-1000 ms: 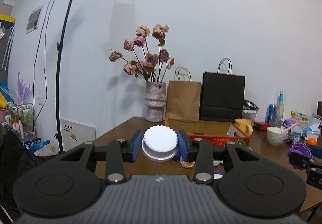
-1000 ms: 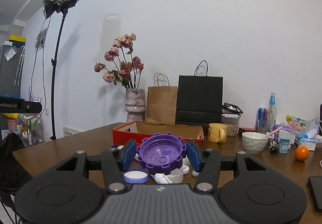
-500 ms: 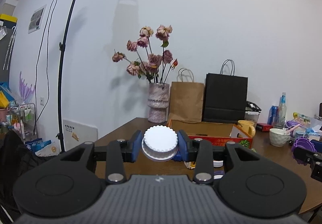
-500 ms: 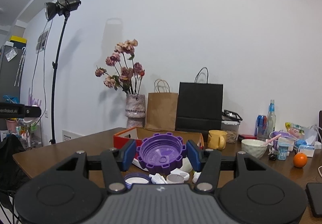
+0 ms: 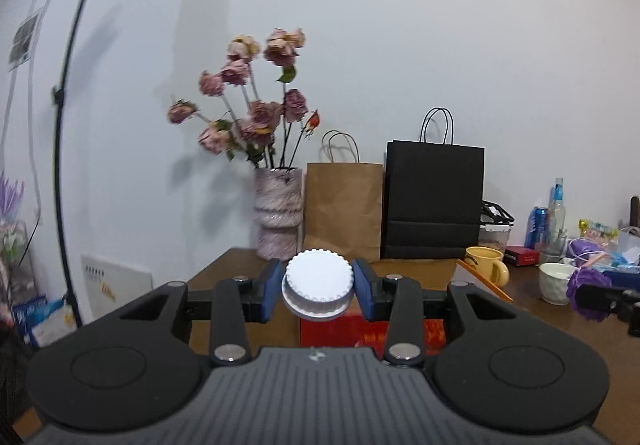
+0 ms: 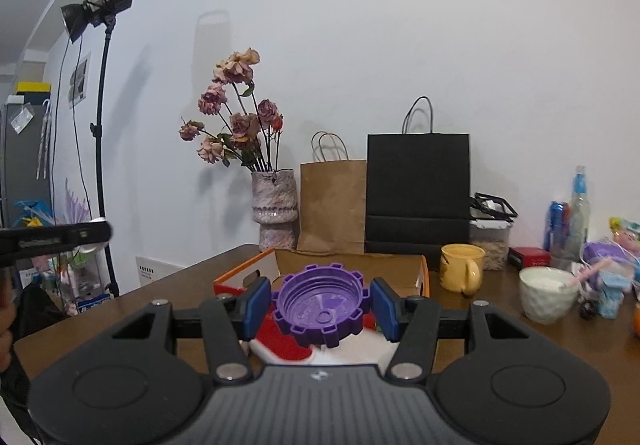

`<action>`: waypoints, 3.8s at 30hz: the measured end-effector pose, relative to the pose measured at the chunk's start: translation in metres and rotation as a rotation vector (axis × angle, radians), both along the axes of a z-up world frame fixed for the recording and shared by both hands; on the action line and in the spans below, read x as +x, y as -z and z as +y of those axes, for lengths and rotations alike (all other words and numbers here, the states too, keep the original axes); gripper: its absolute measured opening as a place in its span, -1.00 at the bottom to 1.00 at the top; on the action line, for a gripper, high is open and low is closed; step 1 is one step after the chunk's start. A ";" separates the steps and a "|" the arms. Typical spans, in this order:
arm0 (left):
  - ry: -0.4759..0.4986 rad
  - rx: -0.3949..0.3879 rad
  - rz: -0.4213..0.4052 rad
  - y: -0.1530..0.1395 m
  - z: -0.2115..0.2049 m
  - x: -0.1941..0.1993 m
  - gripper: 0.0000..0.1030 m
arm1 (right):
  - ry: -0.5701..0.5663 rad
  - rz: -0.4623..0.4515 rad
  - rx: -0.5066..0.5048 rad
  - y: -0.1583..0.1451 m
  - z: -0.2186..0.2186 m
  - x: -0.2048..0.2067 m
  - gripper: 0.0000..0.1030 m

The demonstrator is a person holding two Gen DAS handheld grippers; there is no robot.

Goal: Organize rigid objects
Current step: 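Carry the white cap and purple cap over the cardboard box with both tools, then open both tools to drop the caps into the box, then move both tools back toward the remaining items on the table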

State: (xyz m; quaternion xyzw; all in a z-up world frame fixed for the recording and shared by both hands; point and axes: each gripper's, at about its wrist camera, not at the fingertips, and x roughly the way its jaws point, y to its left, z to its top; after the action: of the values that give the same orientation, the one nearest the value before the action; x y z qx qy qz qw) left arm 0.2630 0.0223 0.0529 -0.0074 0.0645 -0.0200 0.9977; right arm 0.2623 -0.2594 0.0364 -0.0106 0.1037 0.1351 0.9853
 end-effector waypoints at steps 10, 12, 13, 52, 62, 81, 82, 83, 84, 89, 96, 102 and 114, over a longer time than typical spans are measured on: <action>0.042 0.008 0.096 -0.016 -0.013 0.135 -0.25 | -0.010 0.091 -0.012 -0.025 -0.007 0.139 0.05; 0.051 -0.008 0.123 -0.019 -0.013 0.161 -0.25 | -0.012 0.117 0.004 -0.027 -0.011 0.167 0.05; 0.056 -0.012 0.138 -0.020 -0.013 0.174 -0.25 | -0.015 0.133 0.009 -0.027 -0.013 0.180 0.05; 0.070 0.167 0.834 0.105 -0.069 0.456 -0.09 | 0.066 0.685 -0.249 0.085 0.008 0.466 0.17; 0.040 0.148 0.770 0.060 -0.060 0.428 0.27 | 0.076 0.651 -0.176 0.043 -0.013 0.440 0.26; -0.046 0.037 0.380 -0.051 -0.020 0.249 0.33 | 0.097 0.186 -0.045 -0.058 -0.027 0.244 0.55; -0.050 0.034 0.361 -0.052 -0.018 0.239 0.33 | 0.099 0.172 -0.051 -0.059 -0.026 0.235 0.55; -0.052 0.030 0.342 -0.054 -0.017 0.229 0.33 | 0.102 0.154 -0.058 -0.059 -0.024 0.225 0.55; -0.053 0.026 0.322 -0.056 -0.016 0.220 0.33 | 0.103 0.135 -0.064 -0.059 -0.023 0.214 0.55; -0.042 0.019 0.252 -0.057 -0.008 0.169 0.33 | 0.100 0.085 -0.065 -0.055 -0.016 0.162 0.56; -0.033 0.046 0.164 -0.047 -0.006 0.090 0.33 | 0.082 0.032 -0.062 -0.039 -0.007 0.084 0.62; -0.003 0.052 0.118 -0.031 -0.008 0.023 0.39 | 0.073 0.009 -0.010 -0.018 -0.005 0.023 0.68; -0.024 0.062 0.008 -0.009 0.005 -0.085 0.60 | 0.074 0.054 0.025 0.015 -0.012 -0.077 0.77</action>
State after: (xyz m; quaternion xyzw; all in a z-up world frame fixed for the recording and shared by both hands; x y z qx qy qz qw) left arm 0.1780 0.0272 0.0623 0.0225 0.0690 -0.0062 0.9973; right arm 0.1857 -0.2714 0.0215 0.0092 0.1287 0.1001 0.9866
